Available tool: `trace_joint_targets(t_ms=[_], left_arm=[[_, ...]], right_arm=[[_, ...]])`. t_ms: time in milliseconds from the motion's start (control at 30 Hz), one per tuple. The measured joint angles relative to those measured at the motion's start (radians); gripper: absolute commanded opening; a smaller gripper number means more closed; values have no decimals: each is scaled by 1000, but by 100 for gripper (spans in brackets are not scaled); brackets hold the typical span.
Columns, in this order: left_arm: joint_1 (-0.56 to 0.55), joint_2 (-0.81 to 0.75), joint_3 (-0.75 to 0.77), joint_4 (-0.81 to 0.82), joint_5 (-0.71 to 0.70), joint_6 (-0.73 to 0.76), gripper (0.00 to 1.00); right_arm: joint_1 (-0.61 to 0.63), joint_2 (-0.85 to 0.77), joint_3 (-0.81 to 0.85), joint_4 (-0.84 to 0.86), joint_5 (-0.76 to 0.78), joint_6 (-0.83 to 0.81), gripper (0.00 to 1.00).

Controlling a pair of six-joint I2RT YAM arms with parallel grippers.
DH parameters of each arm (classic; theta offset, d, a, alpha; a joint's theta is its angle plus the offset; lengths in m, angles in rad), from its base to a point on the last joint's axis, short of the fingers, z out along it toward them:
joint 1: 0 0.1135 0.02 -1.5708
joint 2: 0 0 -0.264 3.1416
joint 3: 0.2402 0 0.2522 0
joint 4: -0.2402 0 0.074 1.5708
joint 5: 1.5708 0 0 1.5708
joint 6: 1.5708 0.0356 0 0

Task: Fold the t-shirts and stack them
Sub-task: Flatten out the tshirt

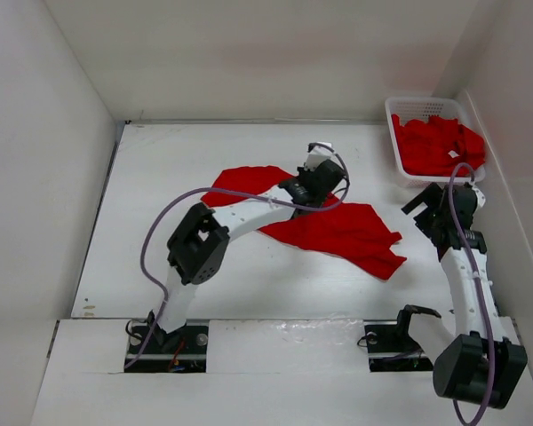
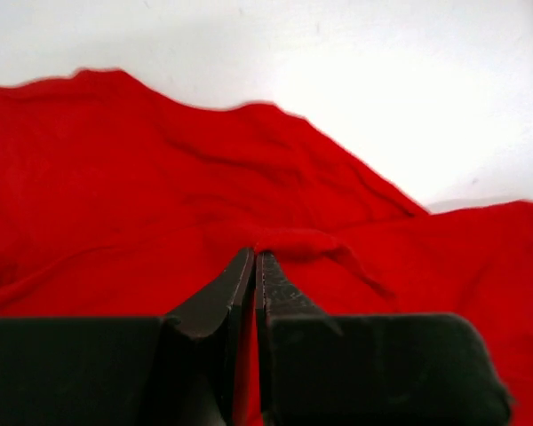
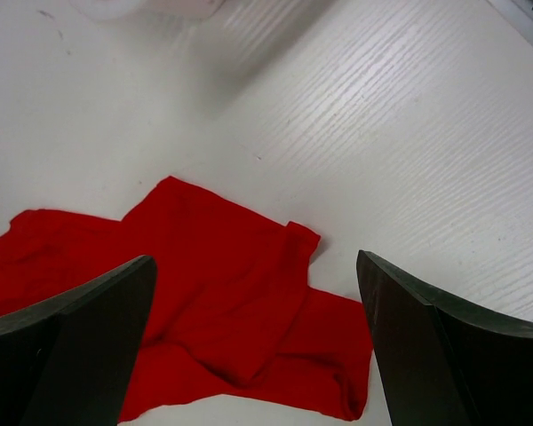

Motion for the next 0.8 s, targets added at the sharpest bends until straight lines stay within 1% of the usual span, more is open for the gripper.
trace_joint_targets(t_ms=[100,200,300,467,633,800], left_arm=[[26,-104,-67,50,18,-15,0],[47,-150,-96,81,11,-29,0],[55,-188,-168,96,-6,-43,0],[48,-251,-303,70,-62,-100,0],[53,-357,-402,13,-111,-183,0],[107,-505,-521,-9,-116,-266,0]], right_arm=[[0,48,0,-1,-14,-4,100],[0,78,0,-3,-30,-10,100],[0,97,0,-4,-43,-16,100],[0,124,0,-9,-43,-17,97],[0,130,-34,-26,-43,-5,96],[0,134,-77,-63,-48,21,92]])
